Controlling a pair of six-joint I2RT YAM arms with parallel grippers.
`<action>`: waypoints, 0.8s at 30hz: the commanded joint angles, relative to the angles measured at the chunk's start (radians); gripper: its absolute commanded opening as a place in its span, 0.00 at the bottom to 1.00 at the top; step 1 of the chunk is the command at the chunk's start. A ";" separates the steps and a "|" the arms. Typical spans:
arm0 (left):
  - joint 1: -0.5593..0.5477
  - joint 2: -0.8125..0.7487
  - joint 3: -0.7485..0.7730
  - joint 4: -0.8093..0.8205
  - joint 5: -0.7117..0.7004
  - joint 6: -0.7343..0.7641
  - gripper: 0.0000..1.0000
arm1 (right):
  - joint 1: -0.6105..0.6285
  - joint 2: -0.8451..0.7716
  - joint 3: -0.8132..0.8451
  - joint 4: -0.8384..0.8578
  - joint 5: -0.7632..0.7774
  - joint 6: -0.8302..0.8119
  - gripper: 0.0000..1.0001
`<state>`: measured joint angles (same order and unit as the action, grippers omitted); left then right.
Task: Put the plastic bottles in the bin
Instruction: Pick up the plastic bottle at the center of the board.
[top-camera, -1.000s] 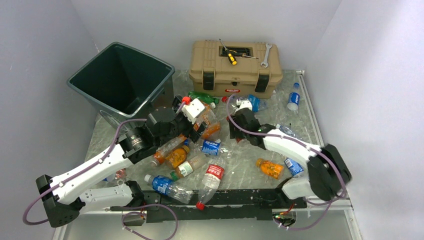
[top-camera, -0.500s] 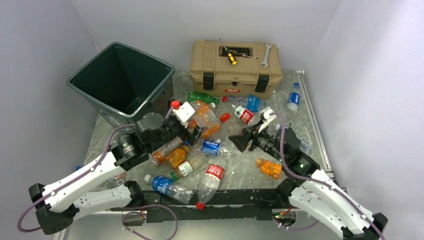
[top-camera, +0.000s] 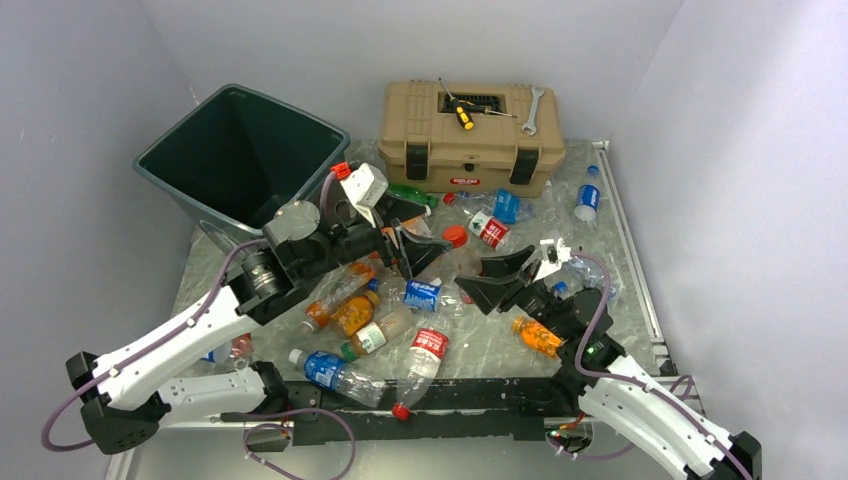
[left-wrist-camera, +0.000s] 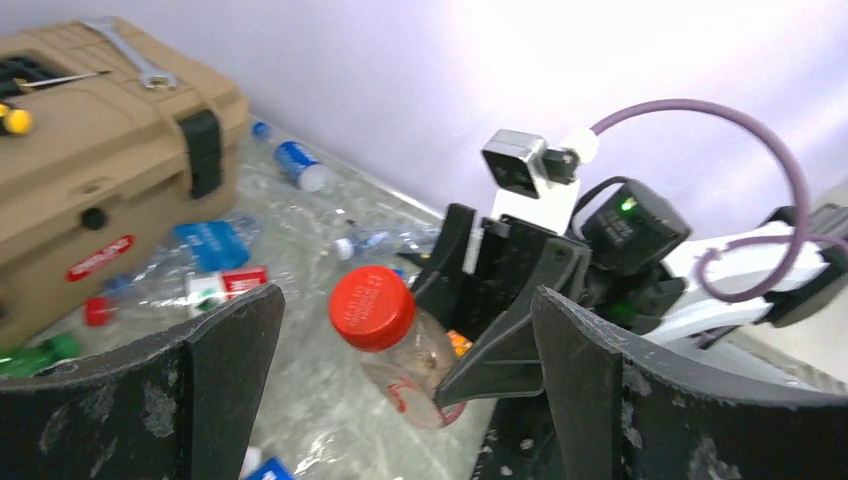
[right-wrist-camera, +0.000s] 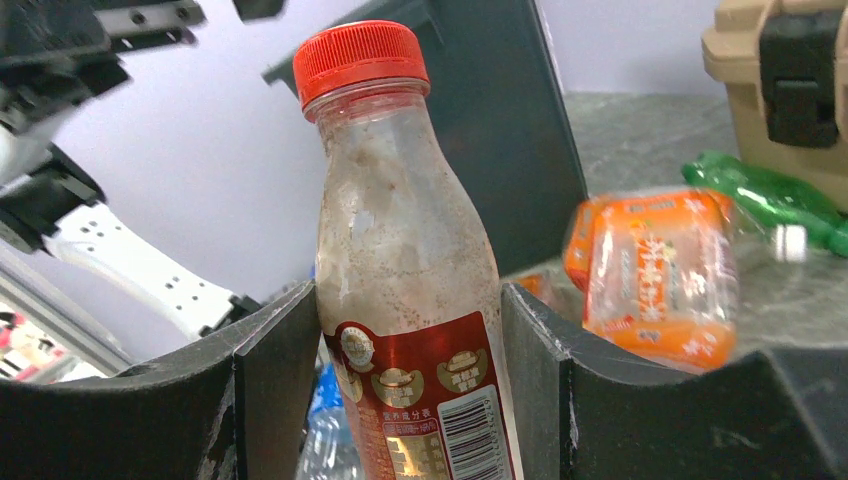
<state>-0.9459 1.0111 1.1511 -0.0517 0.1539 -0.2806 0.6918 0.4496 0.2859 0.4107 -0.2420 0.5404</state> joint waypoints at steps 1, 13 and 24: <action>-0.002 0.038 -0.015 0.163 0.118 -0.166 0.99 | 0.005 0.038 -0.010 0.314 -0.013 0.092 0.00; -0.002 0.190 0.057 0.196 0.209 -0.197 0.88 | 0.005 0.067 -0.021 0.430 -0.051 0.157 0.00; -0.002 0.200 0.033 0.305 0.254 -0.227 0.71 | 0.005 0.059 -0.038 0.407 -0.063 0.149 0.00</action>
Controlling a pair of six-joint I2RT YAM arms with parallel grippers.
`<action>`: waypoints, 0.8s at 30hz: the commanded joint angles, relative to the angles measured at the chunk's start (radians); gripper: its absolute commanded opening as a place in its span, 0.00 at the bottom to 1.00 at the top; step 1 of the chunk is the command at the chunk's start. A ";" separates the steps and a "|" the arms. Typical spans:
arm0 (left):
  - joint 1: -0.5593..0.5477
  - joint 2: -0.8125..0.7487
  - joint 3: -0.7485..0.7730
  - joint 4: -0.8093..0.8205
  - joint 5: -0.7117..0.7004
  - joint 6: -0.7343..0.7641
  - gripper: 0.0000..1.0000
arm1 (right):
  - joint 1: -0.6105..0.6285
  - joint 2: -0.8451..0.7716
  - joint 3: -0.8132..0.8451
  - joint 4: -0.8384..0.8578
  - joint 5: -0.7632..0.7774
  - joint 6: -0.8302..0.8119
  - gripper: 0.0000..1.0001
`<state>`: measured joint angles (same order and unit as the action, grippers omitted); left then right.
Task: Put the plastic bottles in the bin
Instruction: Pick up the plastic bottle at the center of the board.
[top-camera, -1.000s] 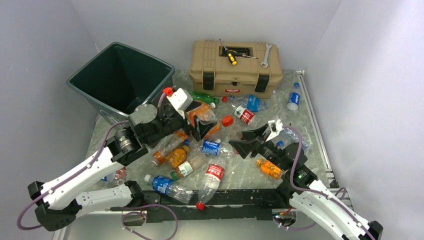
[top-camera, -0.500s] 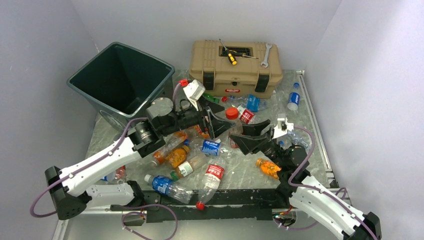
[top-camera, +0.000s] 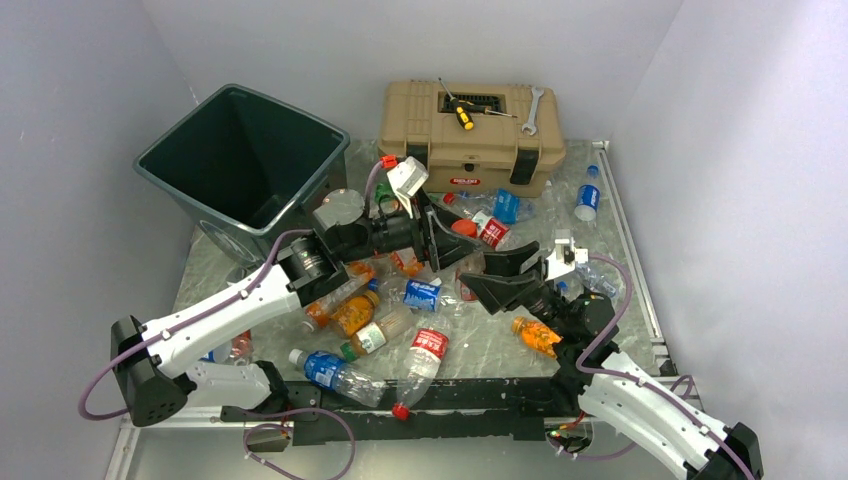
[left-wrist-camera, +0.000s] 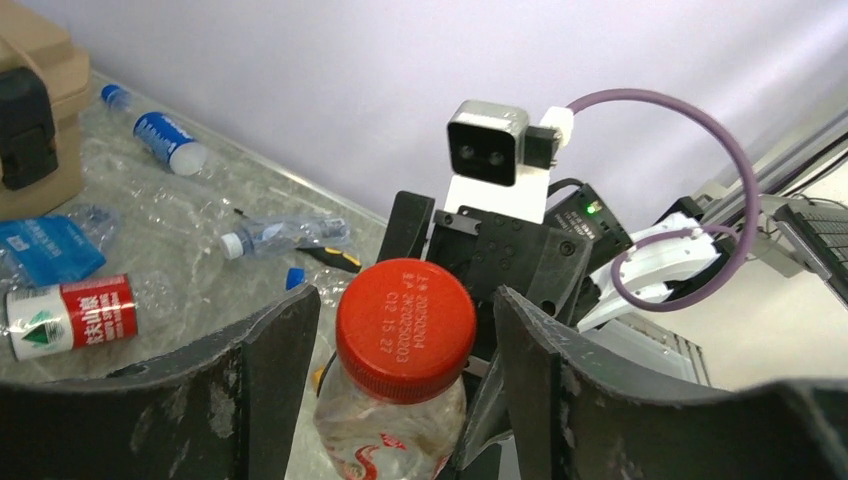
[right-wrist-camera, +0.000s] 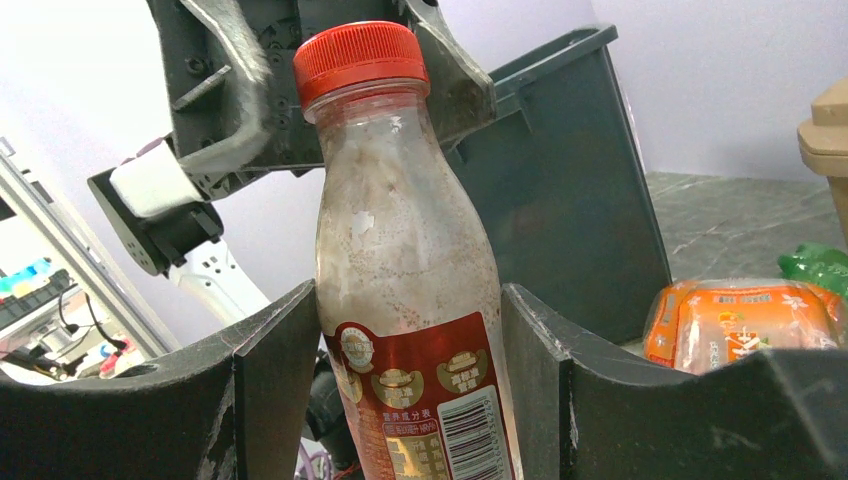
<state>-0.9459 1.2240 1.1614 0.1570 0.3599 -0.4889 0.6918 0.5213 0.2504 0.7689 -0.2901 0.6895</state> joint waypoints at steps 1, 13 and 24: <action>-0.003 -0.014 0.023 0.097 0.049 -0.020 0.73 | 0.005 -0.012 0.000 0.046 -0.016 -0.003 0.00; -0.003 -0.003 0.044 0.027 0.071 -0.009 0.51 | 0.005 0.013 0.000 0.057 -0.024 0.007 0.00; -0.003 -0.006 0.038 0.021 0.090 -0.004 0.01 | 0.005 0.003 0.003 0.036 -0.020 0.018 0.00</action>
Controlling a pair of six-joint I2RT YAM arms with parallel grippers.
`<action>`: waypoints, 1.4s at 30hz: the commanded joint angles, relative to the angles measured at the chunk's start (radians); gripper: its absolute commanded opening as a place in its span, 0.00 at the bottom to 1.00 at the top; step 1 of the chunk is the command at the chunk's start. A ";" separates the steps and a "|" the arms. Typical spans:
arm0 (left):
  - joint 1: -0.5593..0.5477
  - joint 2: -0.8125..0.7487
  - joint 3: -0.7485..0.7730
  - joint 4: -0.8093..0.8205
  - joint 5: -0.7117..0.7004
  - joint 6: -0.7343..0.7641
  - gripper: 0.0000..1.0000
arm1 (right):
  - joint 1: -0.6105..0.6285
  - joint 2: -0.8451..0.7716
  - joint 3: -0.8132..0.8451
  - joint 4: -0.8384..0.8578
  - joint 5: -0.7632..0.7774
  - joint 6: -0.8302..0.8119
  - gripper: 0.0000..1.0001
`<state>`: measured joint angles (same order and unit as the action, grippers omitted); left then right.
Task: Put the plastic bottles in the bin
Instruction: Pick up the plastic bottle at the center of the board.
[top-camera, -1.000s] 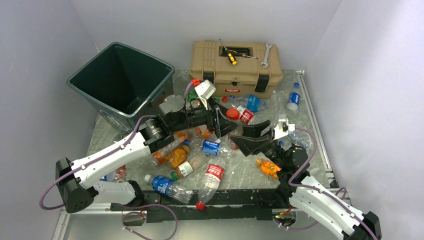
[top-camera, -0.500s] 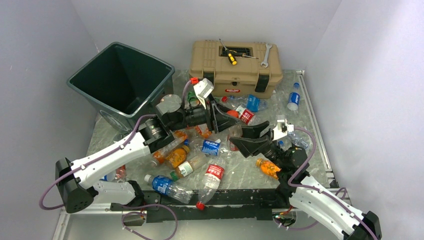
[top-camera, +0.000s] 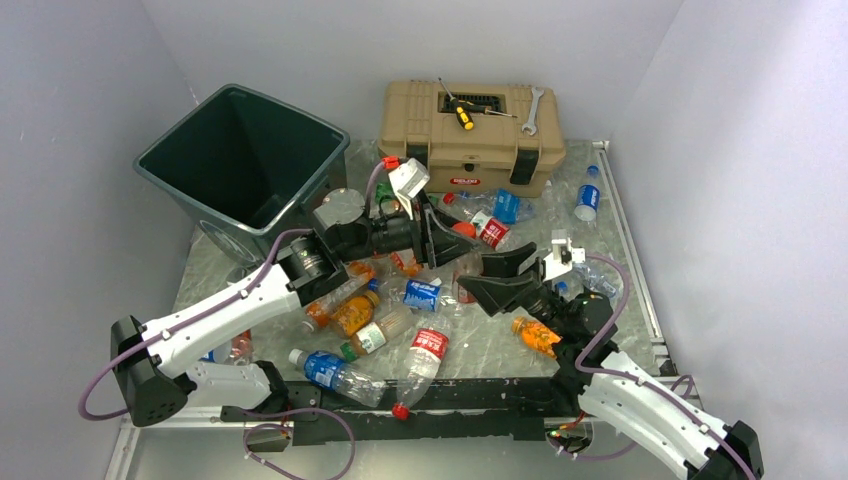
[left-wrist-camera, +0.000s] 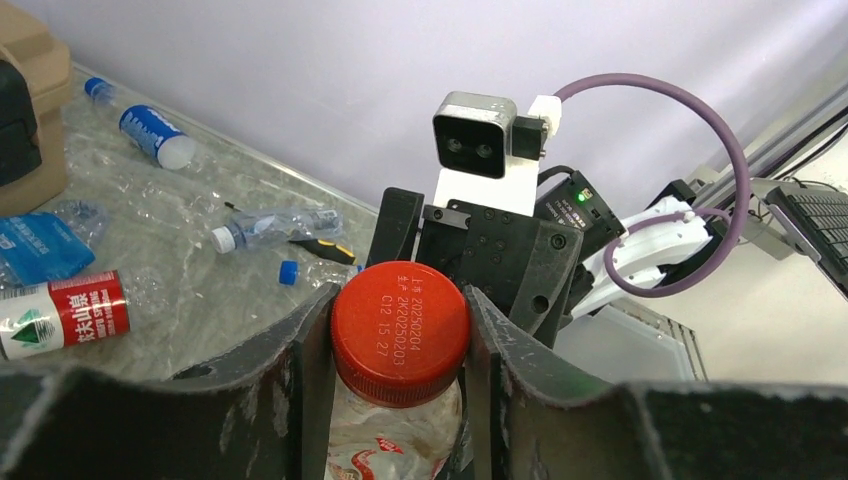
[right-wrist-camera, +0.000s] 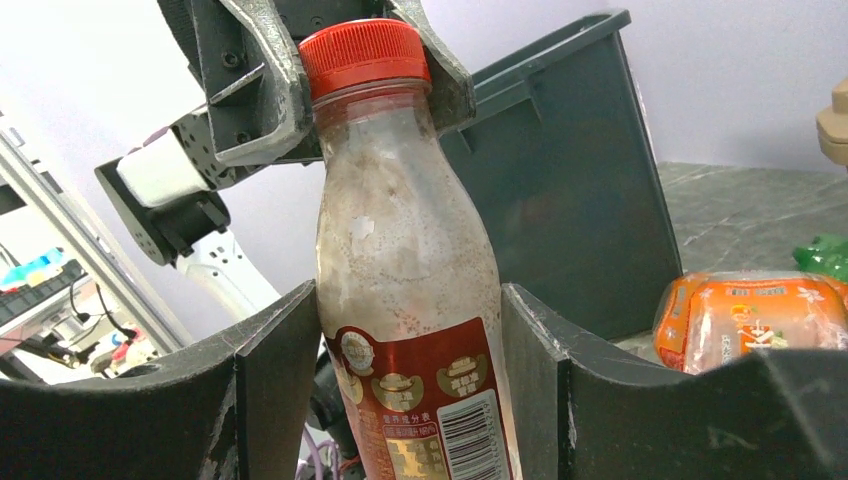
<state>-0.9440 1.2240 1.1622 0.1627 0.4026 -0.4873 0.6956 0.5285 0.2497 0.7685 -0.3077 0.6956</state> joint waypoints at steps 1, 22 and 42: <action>-0.005 -0.005 0.042 0.003 0.047 -0.002 0.00 | 0.001 -0.005 0.011 0.022 -0.004 0.014 0.01; -0.004 -0.020 0.688 -0.694 -0.975 0.764 0.00 | 0.001 -0.186 0.283 -0.925 0.305 -0.088 1.00; 0.610 0.197 0.945 -0.883 -0.930 0.478 0.00 | 0.001 -0.175 0.186 -0.924 0.312 -0.111 1.00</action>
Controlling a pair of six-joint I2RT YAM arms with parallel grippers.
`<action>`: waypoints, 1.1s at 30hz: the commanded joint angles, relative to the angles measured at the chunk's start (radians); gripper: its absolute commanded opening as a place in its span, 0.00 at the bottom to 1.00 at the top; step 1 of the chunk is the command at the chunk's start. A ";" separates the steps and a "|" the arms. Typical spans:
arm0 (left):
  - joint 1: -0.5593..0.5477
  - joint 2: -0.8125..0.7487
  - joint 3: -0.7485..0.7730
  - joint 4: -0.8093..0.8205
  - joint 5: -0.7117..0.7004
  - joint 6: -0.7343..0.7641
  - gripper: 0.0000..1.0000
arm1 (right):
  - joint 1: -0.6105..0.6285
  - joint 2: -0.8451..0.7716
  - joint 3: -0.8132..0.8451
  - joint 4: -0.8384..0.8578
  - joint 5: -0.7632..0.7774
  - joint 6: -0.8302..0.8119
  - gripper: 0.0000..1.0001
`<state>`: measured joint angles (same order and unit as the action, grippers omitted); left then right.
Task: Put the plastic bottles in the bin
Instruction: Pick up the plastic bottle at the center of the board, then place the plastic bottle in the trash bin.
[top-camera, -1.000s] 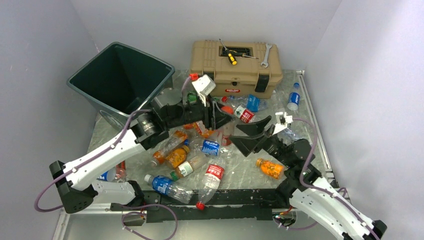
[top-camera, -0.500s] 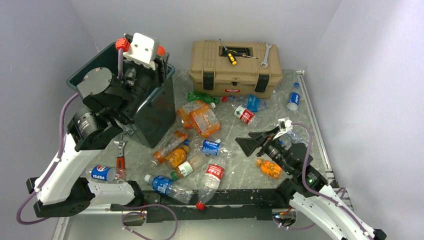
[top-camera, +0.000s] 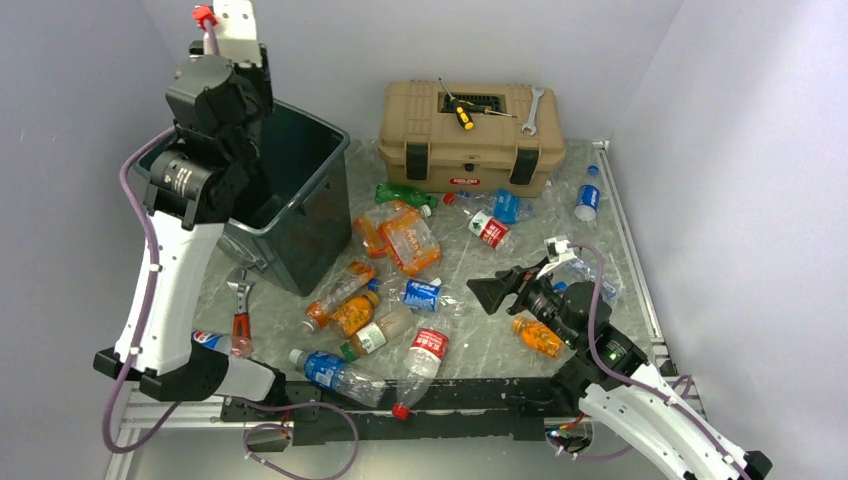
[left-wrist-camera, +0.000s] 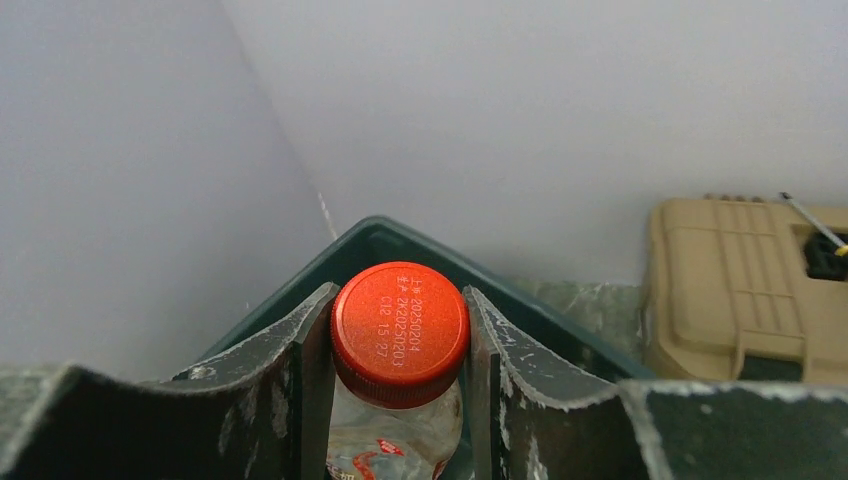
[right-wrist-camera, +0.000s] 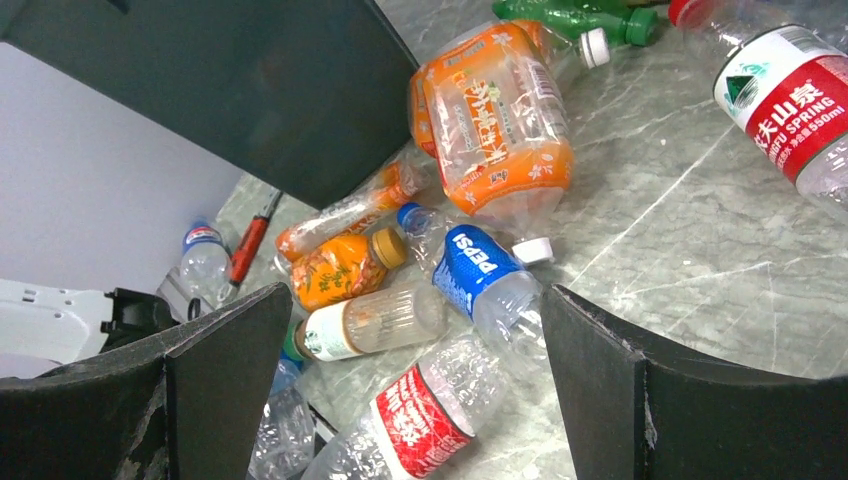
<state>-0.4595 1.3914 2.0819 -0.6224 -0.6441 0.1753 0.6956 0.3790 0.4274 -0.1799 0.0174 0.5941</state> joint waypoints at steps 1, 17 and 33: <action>0.164 0.036 0.005 -0.110 0.156 -0.233 0.00 | 0.001 -0.031 0.008 0.015 -0.013 -0.011 1.00; 0.288 -0.006 -0.260 -0.111 0.440 -0.356 0.39 | 0.001 0.006 -0.011 -0.097 0.041 -0.003 1.00; 0.128 -0.129 -0.149 -0.107 0.968 -0.327 0.94 | 0.001 0.175 0.057 -0.124 0.096 -0.045 0.98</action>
<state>-0.2379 1.2549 1.9018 -0.7586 0.0154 -0.1757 0.6956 0.5217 0.4210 -0.3180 0.0792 0.5850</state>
